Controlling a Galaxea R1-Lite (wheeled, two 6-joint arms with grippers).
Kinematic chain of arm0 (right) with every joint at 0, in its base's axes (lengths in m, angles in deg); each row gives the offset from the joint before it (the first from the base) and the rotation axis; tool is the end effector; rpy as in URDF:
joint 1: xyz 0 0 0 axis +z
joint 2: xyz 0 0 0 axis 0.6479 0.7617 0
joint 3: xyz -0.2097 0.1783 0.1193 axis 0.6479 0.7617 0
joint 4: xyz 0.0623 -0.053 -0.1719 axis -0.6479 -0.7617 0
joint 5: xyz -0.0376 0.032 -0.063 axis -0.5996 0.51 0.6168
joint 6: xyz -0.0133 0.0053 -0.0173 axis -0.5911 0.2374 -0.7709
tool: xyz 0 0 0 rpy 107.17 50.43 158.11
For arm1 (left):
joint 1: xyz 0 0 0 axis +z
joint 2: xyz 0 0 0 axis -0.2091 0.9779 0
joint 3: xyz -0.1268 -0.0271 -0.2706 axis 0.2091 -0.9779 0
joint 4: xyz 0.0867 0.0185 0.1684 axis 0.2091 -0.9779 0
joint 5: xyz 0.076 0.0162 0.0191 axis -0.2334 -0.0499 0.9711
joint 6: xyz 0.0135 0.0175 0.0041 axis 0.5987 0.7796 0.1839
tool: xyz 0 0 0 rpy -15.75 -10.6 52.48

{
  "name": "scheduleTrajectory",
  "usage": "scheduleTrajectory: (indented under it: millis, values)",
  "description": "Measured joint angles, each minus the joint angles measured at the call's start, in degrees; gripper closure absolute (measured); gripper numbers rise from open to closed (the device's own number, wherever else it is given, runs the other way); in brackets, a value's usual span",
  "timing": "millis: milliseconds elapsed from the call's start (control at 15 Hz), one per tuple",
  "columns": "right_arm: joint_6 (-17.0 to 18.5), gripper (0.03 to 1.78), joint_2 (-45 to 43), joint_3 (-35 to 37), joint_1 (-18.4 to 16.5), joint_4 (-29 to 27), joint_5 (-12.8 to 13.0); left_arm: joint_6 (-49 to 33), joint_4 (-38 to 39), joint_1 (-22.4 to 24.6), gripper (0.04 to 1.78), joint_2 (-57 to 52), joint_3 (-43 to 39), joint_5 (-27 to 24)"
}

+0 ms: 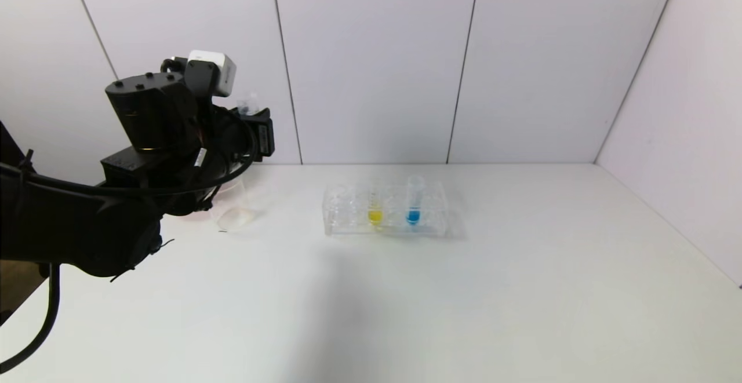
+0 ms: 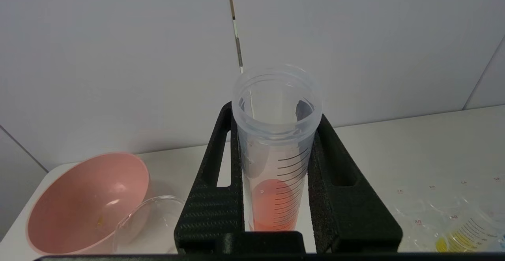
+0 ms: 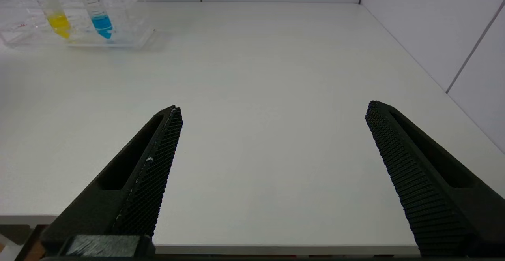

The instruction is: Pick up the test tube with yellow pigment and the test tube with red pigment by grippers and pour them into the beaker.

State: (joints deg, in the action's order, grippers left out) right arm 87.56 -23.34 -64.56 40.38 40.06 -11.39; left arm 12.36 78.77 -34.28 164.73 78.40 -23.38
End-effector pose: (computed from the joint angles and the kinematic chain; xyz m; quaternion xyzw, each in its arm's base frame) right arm -0.0227 -0.0002 0.0757 0.0024 0.0010 -0.0024 1.0000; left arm 0.3065 -0.1185 0.2285 0.0300 -0.0539 -0.0498 0.9969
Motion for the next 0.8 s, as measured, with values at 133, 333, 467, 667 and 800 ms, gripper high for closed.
scheduleTrajectory:
  millis: [133,333,467,667,800]
  values:
    - [0.0,0.11,0.0,0.0,0.0,0.0,0.0,0.0,-1.0,2.0,1.35,-0.2,0.1,-2.2]
    - [0.0,0.11,0.0,0.0,0.0,0.0,0.0,0.0,-2.4,5.4,1.35,-0.2,0.6,-4.8]
    - [0.0,0.11,0.0,0.0,0.0,0.0,0.0,0.0,-2.6,7.8,1.35,-0.2,0.8,-6.9]
    - [0.0,0.11,0.0,0.0,0.0,0.0,0.0,-0.3,-4.9,11.1,1.35,-0.2,1.4,-8.8]
    - [0.0,0.11,0.0,0.0,0.0,0.0,0.0,-0.9,-5.7,13.2,1.35,-0.1,1.9,-10.8]
